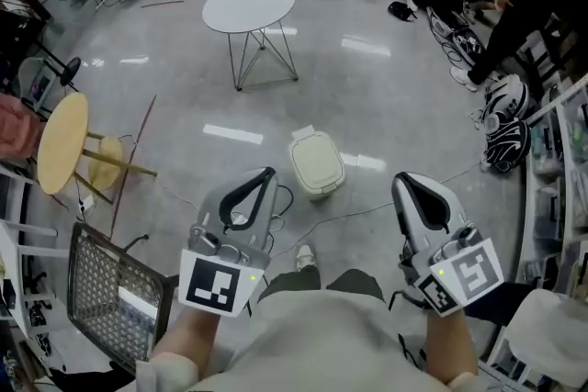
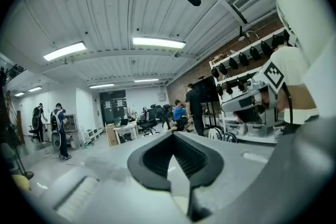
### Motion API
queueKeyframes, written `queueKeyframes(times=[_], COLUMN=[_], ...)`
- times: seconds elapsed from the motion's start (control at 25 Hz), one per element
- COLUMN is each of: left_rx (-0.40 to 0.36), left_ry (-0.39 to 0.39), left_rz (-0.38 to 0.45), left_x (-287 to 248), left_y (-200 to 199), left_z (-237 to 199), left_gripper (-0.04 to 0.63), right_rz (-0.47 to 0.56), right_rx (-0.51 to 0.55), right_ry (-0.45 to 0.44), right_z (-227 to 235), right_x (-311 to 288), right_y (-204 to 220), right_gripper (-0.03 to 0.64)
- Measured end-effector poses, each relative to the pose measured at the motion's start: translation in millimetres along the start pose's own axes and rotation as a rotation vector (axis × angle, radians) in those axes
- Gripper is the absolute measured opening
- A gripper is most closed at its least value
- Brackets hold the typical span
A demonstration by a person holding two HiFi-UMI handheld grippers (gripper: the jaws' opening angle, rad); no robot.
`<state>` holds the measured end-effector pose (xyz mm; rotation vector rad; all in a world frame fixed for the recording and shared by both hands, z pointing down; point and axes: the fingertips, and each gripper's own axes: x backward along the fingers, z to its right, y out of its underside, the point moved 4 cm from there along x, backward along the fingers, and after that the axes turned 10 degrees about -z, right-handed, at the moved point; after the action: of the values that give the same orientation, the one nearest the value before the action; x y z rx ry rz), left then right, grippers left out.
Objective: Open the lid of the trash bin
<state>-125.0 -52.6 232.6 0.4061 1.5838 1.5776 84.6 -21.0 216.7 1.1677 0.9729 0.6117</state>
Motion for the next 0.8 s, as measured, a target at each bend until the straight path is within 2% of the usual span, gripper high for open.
queueKeyframes(times=[0.28, 0.44, 0.56, 0.8], left_rx=[0.062, 0.060, 0.096, 0.147], left_ry=[-0.036, -0.101, -0.136, -0.149], left_rz=[-0.036, -0.067, -0.092, -0.177], left_x=[-27, -46, -67, -110], left_y=[16, 14, 18, 53], left_z=[-27, -33, -37, -36], left_gripper=[0.002, 0.002, 0.002, 0.002], right_rz=[-0.062, -0.106, -0.178, -0.280], right_rx=[-0.013, -0.028, -0.037, -0.054], right_ry=[-0.037, -0.077, -0.074, -0.100], right_z=[22, 47, 70, 109], right_x=[-46, -65, -83, -129], right_y=[12, 21, 39, 84], right_gripper=[0.003, 0.003, 0.003, 0.003])
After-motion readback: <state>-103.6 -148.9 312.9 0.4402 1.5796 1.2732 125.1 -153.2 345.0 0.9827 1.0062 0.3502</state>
